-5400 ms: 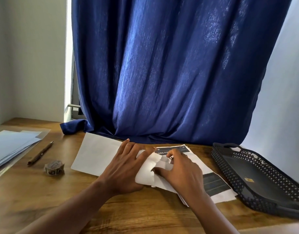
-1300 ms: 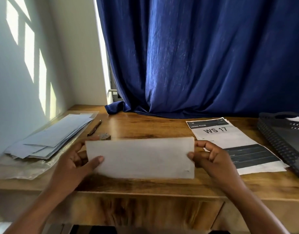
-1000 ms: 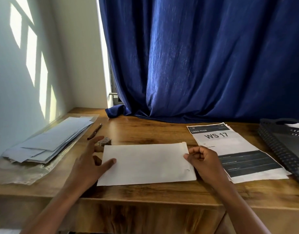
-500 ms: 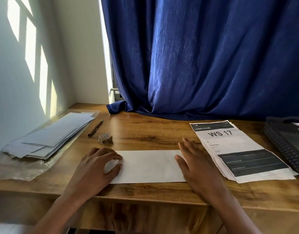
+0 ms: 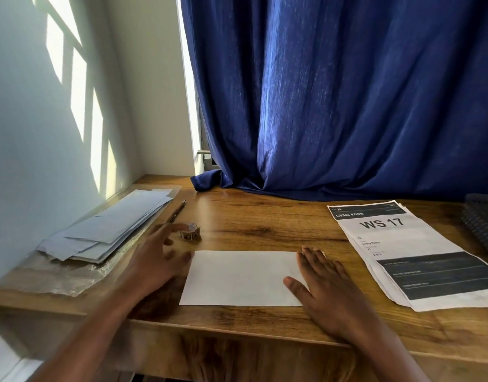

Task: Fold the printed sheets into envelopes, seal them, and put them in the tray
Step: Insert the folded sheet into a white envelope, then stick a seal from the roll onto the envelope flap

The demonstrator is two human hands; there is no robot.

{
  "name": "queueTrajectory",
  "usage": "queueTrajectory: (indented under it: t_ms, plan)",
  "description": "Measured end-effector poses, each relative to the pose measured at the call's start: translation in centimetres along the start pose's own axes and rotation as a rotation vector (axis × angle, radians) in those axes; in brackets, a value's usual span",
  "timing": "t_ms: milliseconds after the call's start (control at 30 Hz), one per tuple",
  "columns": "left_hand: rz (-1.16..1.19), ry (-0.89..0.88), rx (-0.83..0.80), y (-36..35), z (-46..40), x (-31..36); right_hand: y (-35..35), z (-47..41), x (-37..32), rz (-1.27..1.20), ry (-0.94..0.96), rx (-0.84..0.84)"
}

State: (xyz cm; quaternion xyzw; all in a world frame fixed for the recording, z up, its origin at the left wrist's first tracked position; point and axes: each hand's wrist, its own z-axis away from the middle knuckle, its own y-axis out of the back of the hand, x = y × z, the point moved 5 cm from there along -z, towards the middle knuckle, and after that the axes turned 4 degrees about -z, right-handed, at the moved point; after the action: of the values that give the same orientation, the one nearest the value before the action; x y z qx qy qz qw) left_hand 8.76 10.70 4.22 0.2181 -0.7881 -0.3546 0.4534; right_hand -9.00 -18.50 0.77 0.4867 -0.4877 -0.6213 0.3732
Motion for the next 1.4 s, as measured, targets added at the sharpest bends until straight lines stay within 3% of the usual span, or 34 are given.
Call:
queueTrajectory:
  t_ms: [267,400,500,600,800,1067,1400]
  plan:
    - [-0.048,-0.019,-0.17,-0.4,-5.5,-1.3,-0.1,-0.1,0.3,-0.055,-0.003,0.041]
    - [0.006,-0.025,-0.139,-0.9,-6.7,-0.6,-0.1,-0.1,0.5,-0.162,-0.001,0.101]
    - [0.229,-0.062,-0.12,-2.1,-6.4,2.7,0.8,0.0,0.8,-0.313,-0.001,0.187]
    - [0.457,-0.156,-0.239,-4.7,-4.9,7.6,1.7,0.4,1.5,-0.511,-0.023,0.29]
    - [0.603,-0.305,-0.471,-9.5,-1.7,14.5,2.6,1.3,3.0,-0.924,-0.063,0.465]
    - [0.606,-0.396,-0.416,-10.2,-0.3,14.4,2.7,1.7,2.6,-0.892,0.023,0.441]
    - [0.515,-0.466,-0.417,-10.5,0.2,14.3,3.0,1.9,2.5,-0.951,0.107,0.531]
